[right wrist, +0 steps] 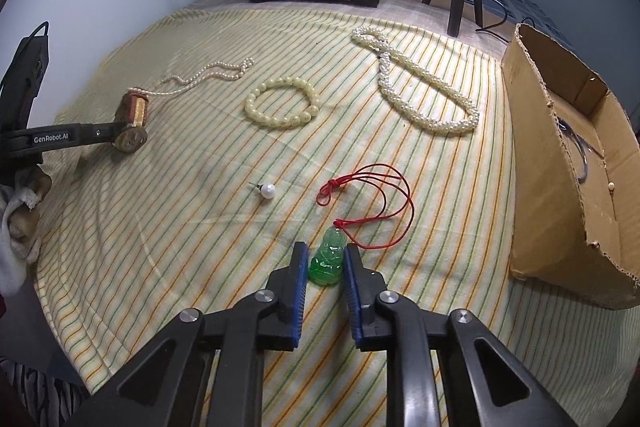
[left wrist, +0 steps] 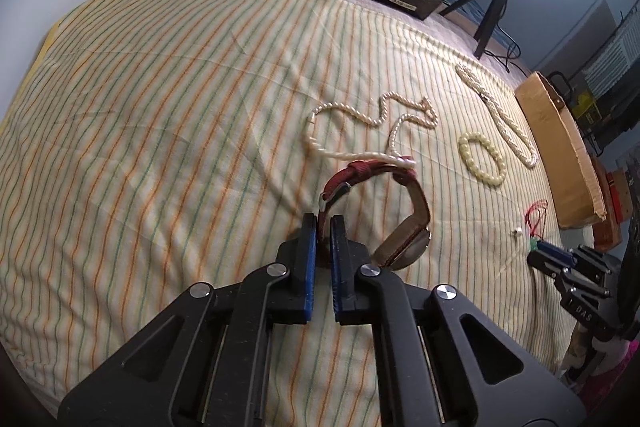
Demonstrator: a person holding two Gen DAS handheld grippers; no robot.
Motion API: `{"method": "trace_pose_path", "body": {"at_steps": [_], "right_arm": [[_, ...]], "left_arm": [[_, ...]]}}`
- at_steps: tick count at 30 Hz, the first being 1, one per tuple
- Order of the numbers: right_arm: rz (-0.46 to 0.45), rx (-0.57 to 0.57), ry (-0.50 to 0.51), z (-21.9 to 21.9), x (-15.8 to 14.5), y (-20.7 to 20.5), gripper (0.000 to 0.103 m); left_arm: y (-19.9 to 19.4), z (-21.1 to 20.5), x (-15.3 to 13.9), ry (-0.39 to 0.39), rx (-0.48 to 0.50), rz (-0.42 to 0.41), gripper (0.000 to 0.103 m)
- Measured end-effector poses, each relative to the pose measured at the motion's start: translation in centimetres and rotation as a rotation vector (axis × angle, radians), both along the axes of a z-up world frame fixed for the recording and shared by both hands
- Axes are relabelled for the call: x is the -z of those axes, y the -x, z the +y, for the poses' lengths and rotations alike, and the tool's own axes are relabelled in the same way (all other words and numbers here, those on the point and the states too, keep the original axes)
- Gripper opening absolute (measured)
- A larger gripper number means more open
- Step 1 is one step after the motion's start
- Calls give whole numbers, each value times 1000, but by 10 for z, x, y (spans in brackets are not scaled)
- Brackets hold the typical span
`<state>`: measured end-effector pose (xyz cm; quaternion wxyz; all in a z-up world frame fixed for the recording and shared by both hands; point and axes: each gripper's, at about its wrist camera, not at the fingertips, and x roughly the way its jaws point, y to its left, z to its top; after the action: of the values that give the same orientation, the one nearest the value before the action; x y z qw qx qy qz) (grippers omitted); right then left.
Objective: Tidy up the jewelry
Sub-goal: 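Grasp the red watch strap with the left gripper while the right grasps the green jade pendant, then carry the watch and pendant into the box and open both grippers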
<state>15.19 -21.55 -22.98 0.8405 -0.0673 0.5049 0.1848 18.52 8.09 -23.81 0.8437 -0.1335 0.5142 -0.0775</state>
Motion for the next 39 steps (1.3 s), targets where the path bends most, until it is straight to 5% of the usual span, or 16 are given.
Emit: {"method": "trace_pose_path", "body": {"at_steps": [6, 21, 29, 39], "right_arm": [[4, -17, -1, -3, -5, 10, 16], [-43, -28, -53, -10, -27, 28, 16], [-79, -10, -112, -22, -42, 33, 16], [-164, 28, -156, -49, -86, 40, 16]], "left_arm": [[6, -3, -1, 42, 27, 84, 4], [28, 4, -16, -205, 108, 210, 2], [46, 25, -36, -211, 49, 152, 2], [51, -24, -70, -161, 116, 30, 2]]}}
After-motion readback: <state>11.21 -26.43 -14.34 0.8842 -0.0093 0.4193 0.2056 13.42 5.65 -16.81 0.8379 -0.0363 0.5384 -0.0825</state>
